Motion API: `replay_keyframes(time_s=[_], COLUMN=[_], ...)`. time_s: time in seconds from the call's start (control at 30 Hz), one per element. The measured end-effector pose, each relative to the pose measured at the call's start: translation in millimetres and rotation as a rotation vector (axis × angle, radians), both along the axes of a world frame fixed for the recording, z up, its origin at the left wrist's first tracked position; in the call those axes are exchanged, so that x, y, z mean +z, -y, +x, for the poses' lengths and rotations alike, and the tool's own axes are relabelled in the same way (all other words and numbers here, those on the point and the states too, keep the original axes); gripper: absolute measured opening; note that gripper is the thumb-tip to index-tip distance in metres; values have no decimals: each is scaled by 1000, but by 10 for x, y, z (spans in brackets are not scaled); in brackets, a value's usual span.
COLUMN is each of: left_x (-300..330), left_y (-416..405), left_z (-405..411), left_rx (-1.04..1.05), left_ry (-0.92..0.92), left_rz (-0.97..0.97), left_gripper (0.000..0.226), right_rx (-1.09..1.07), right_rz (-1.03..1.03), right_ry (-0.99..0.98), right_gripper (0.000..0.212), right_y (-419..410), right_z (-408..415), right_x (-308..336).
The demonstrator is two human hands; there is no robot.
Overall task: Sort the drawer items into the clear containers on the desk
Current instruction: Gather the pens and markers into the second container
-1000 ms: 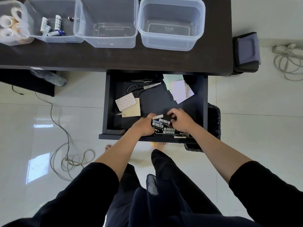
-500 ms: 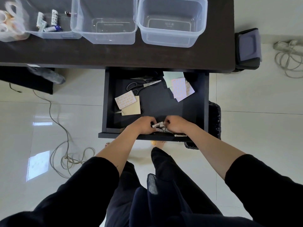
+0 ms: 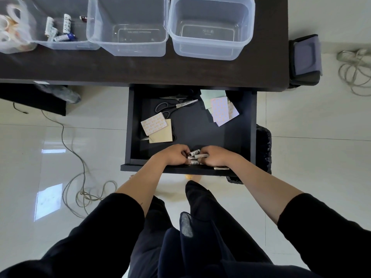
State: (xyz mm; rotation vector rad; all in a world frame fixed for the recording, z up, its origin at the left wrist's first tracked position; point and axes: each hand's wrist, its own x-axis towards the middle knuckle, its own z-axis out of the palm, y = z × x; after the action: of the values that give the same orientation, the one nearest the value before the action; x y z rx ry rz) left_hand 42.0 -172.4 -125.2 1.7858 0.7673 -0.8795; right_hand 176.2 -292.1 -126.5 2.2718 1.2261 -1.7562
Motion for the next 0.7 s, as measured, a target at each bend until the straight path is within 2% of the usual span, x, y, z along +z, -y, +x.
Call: replay_keyframes(time_s=[0.13,0.23,0.53,0.7], left_x=[4,-17,65,132], left_y=[14,9,-37,-65], left_z=[-6,-28,-65,-120], left_rx=[17,25,156,212], left_ry=[4,28,147,154], left_rz=[-25,-30,-27,-1], left_gripper=[25,20,16,17], right_rx=[0,-11,-140,-197], right_rz=[-21,-20,103,164], right_ry=[-75,-112,-158,-144], right_gripper=[17,9,19,4], right_y=[-9,-13,14,35], right_z=[8,20,62,52], right_x=[1,32,103,127])
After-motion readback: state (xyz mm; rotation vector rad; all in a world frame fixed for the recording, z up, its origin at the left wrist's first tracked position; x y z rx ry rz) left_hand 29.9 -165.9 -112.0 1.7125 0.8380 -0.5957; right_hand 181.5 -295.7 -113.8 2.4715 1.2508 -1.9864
